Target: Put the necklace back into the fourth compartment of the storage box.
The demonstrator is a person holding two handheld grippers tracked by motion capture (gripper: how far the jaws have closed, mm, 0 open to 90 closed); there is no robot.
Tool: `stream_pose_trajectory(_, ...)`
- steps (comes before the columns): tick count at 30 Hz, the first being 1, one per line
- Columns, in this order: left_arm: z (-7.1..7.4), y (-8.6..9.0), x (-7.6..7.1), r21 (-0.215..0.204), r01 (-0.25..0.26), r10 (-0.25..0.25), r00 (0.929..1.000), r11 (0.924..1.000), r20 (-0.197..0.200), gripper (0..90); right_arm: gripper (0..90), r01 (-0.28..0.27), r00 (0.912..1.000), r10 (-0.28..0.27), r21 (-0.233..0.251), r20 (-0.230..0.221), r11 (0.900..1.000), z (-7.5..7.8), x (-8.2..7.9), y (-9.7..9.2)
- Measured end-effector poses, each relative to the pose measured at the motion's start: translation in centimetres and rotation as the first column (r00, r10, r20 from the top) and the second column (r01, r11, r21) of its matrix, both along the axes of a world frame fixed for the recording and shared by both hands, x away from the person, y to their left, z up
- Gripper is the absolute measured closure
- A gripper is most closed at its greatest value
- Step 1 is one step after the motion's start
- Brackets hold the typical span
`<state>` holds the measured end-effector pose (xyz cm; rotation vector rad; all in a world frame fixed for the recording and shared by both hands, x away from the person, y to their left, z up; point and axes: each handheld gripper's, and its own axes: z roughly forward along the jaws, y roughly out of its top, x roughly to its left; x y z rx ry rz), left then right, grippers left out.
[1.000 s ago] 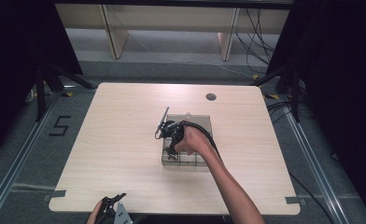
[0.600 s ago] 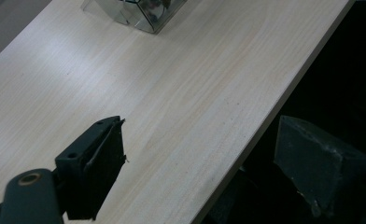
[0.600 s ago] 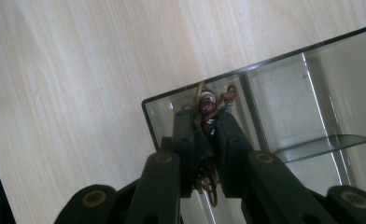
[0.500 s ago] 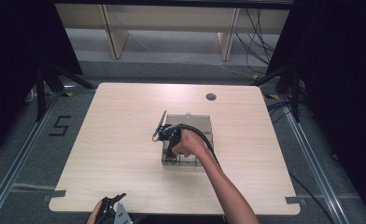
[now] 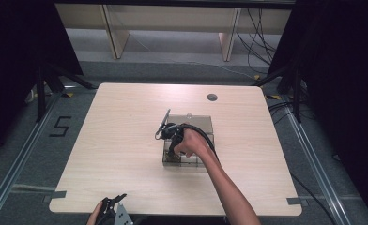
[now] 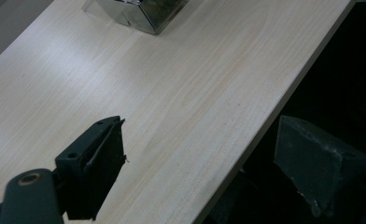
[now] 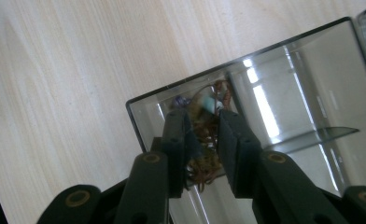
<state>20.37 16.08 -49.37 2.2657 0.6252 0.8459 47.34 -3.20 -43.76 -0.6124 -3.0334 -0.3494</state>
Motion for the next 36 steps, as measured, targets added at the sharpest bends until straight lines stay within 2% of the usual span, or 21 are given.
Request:
stream_pose_trajectory(1,-0.1,-0.1,-0.1,-0.034,-0.002,0.002,1.0,0.9994,-0.009,15.4,72.5,0.002,1.0,-0.002,0.002,0.009,1.0,0.2,0.0,-0.2)
stream_pose_trajectory(4,0.0,-0.1,-0.1,-0.028,-0.002,0.001,0.9999,0.9996,-0.015,15.4,72.1,0.018,0.9996,-0.018,0.015,0.021,0.9997,1.0,-0.1,-0.6)
stream_pose_trajectory(5,0.1,0.0,0.0,0.009,0.004,-0.004,1.0,0.9999,-0.008,15.4,72.0,0.009,0.9997,-0.009,0.015,0.024,0.9999,1.1,-0.1,-0.8)
stream_pose_trajectory(6,0.0,-0.1,-0.1,-0.019,0.001,-0.002,0.9999,0.9998,-0.016,15.4,71.8,0.026,0.9993,-0.026,0.011,0.027,0.9996,1.4,-0.3,-0.9)
stream_pose_trajectory(7,-0.1,-0.1,-0.1,-0.018,0.002,-0.002,0.9999,0.9998,-0.012,15.4,71.6,0.011,0.9992,-0.011,0.016,0.037,0.9998,1.4,-0.1,-1.1)
stream_pose_trajectory(9,-0.1,-0.1,-0.1,-0.023,-0.001,0.0,0.9999,0.9997,-0.011,15.4,71.3,0.034,0.9989,-0.035,0.021,0.032,0.9992,1.7,-0.3,-1.3)
stream_pose_trajectory(12,-0.1,0.0,-0.1,-0.018,0.002,-0.002,1.0,0.9998,-0.008,15.4,70.2,0.041,0.9983,-0.042,0.024,0.04,0.9989,2.0,-0.2,-1.7)
stream_pose_trajectory(13,0.1,0.1,0.0,0.003,0.009,-0.009,0.9997,1.0,-0.023,15.4,70.0,0.044,0.9981,-0.045,0.025,0.042,0.9987,2.1,-0.2,-1.8)
stream_pose_trajectory(14,0.0,0.0,0.0,-0.01,0.001,-0.001,1.0,1.0,-0.005,15.4,69.7,0.041,0.9982,-0.042,0.027,0.042,0.9988,2.2,-0.2,-1.9)
stream_pose_trajectory(15,-0.1,0.0,0.0,-0.024,-0.003,0.003,1.0,0.9997,-0.008,15.4,69.3,0.027,0.9981,-0.029,0.039,0.054,0.9989,2.2,-0.1,-2.1)
stream_pose_trajectory(16,0.0,0.1,0.1,0.005,0.0,0.0,1.0,1.0,-0.001,15.4,68.9,0.052,0.9974,-0.053,0.035,0.049,0.998,2.4,-0.2,-2.1)
stream_pose_trajectory(17,0.0,0.1,0.0,0.006,0.004,-0.004,1.0,1.0,-0.009,15.4,68.1,0.053,0.9972,-0.055,0.034,0.052,0.998,2.5,-0.2,-2.3)
stream_pose_trajectory(18,0.1,0.1,-0.1,-0.006,0.007,-0.007,0.9997,1.0,-0.021,15.4,67.3,0.049,0.997,-0.051,0.04,0.059,0.998,2.6,-0.3,-2.4)
stream_pose_trajectory(20,0.0,0.0,0.1,-0.006,0.0,0.0,1.0,1.0,-0.003,15.4,66.3,0.048,0.9967,-0.051,0.046,0.063,0.9978,2.8,-0.3,-2.7)
stream_pose_trajectory(21,0.0,0.1,0.0,0.005,0.002,-0.002,0.9999,1.0,-0.011,15.4,65.9,0.052,0.9956,-0.056,0.046,0.075,0.9976,3.0,-0.4,-2.9)
stream_pose_trajectory(23,-0.1,0.0,0.0,-0.018,0.002,-0.002,1.0,0.9998,-0.007,15.4,64.8,0.035,0.9954,-0.039,0.049,0.088,0.9982,3.1,-0.4,-3.2)
stream_pose_trajectory(25,0.0,0.0,0.1,0.004,0.001,-0.001,1.0,1.0,-0.001,15.4,64.0,0.051,0.9952,-0.055,0.054,0.081,0.9973,3.3,-0.6,-3.4)
stream_pose_trajectory(28,0.0,0.1,-0.1,-0.011,0.002,-0.002,0.9997,0.9999,-0.024,15.4,63.0,0.058,0.9949,-0.063,0.064,0.079,0.9963,3.6,-0.9,-3.8)
stream_pose_trajectory(30,-0.1,0.0,0.0,-0.008,-0.004,0.004,0.9999,1.0,-0.009,15.4,62.0,0.07,0.9948,-0.075,0.073,0.07,0.9949,3.8,-1.1,-4.0)
stream_pose_trajectory(32,0.1,0.1,0.0,-0.003,0.001,-0.001,0.9997,1.0,-0.025,15.4,60.7,0.074,0.9943,-0.079,0.069,0.072,0.9949,3.8,-1.2,-4.2)
stream_pose_trajectory(36,-0.1,0.1,0.1,-0.01,-0.004,0.003,0.9999,0.9999,-0.012,15.4,57.7,0.078,0.993,-0.085,0.084,0.082,0.9934,4.0,-1.4,-4.9)
